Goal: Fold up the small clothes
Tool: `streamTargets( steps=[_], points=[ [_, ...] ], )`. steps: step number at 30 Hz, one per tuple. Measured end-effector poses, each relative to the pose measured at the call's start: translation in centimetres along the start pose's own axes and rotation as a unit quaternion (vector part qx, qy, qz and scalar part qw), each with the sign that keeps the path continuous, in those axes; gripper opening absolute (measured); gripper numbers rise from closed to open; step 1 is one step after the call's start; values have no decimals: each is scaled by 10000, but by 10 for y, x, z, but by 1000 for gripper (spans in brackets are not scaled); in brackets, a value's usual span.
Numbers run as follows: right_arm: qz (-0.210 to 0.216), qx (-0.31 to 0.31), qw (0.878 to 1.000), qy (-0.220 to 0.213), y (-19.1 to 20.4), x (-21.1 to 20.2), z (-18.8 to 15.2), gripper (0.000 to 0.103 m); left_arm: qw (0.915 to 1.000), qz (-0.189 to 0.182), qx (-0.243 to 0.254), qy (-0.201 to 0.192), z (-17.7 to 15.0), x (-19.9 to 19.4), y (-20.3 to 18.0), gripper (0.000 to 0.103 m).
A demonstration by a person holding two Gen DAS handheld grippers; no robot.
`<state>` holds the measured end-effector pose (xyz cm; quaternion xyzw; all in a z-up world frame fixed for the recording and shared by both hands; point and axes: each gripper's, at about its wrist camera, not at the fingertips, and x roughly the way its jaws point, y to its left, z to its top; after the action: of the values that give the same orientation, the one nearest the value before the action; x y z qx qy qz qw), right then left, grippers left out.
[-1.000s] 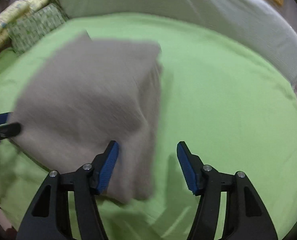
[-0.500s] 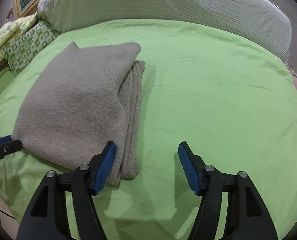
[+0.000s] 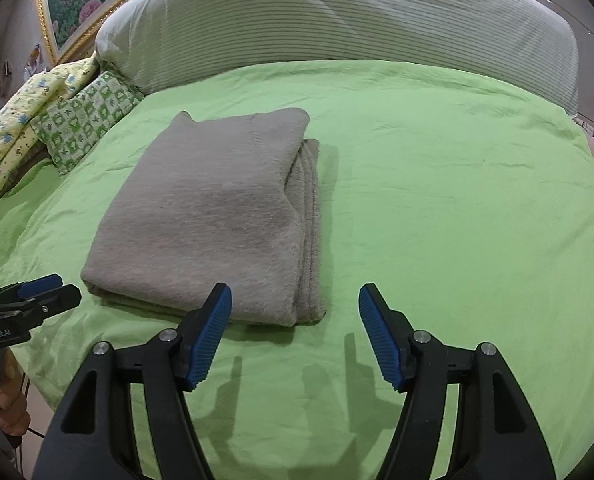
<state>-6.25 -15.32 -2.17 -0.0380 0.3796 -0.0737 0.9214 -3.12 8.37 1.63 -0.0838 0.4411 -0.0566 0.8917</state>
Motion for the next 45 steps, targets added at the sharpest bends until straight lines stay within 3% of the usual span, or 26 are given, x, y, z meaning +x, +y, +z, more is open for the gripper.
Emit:
streamTargets(
  steps=[16, 24, 29, 33, 39, 45],
  points=[
    [288, 182, 9994, 25, 3, -4, -9, 72, 9987, 359, 228, -288, -5, -17, 2, 82],
    [628, 234, 9977, -123, 11, -11, 5, 73, 9977, 171, 209, -619, 13, -35, 4, 84],
    [708, 114, 9967, -370, 19, -25, 17, 86, 9924, 376, 459, -1082, 24, -55, -3, 92],
    [783, 62, 9956, -512, 22, -28, 32, 90, 9892, 431, 543, -1293, 33, -61, -7, 98],
    [891, 141, 9942, -590, 23, -26, 50, 91, 9907, 239, 474, -1254, 50, -57, -8, 102],
    [1006, 21, 9928, -648, 27, -22, 48, 92, 9918, 337, 508, -1125, 50, -37, -12, 102]
  ],
)
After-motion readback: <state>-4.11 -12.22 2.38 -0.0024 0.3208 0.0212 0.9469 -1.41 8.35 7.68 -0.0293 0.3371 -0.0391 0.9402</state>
